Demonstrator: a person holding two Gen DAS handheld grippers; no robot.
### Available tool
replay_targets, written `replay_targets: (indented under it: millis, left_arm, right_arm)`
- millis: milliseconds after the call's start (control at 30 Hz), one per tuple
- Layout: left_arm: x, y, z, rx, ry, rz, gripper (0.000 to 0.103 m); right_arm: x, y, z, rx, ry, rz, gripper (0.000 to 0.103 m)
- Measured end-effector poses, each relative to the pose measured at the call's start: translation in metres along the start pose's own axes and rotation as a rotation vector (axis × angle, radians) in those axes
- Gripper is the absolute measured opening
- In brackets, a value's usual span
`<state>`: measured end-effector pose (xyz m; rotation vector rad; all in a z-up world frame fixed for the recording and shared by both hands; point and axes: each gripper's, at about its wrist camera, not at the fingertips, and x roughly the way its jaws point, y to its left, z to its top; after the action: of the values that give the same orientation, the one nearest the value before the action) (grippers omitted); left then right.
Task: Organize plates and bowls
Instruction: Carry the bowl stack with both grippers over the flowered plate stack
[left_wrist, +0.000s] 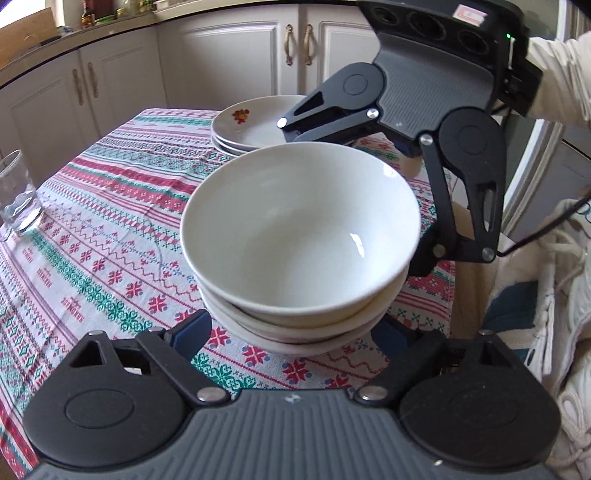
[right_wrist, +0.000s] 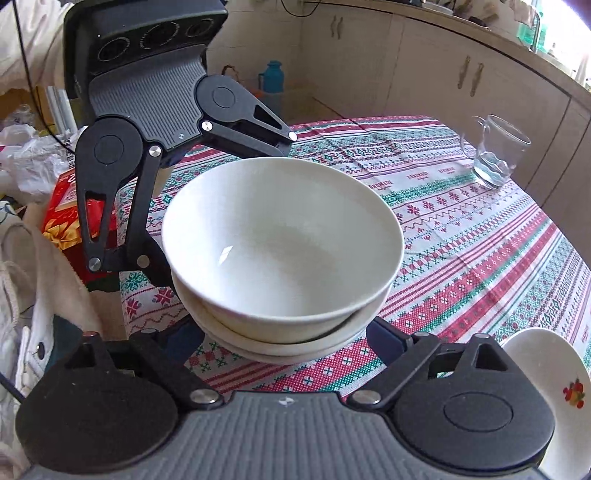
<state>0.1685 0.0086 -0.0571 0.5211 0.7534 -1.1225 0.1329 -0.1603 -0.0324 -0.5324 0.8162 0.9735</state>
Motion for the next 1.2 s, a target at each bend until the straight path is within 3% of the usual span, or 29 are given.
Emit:
replay_targets:
  millis: [333, 633, 1200]
  left_arm:
    - [-0.004, 0.005, 0.004, 0.049, -0.009, -0.070, 0.091]
    - [-0.006, 0.009, 0.004, 0.073, -0.022, -0.109, 0.091]
    - [-0.004, 0.008, 0.002, 0.080, -0.028, -0.103, 0.091]
  right_arm:
    - [0.004, -0.007, 0.008, -0.058, 0.037, 0.060, 0.094]
    - [0.005, -0.015, 0.008, -0.030, 0.041, 0.111, 0.094]
    - [0.005, -0.014, 0.009, -0.010, 0.042, 0.108, 0.094]
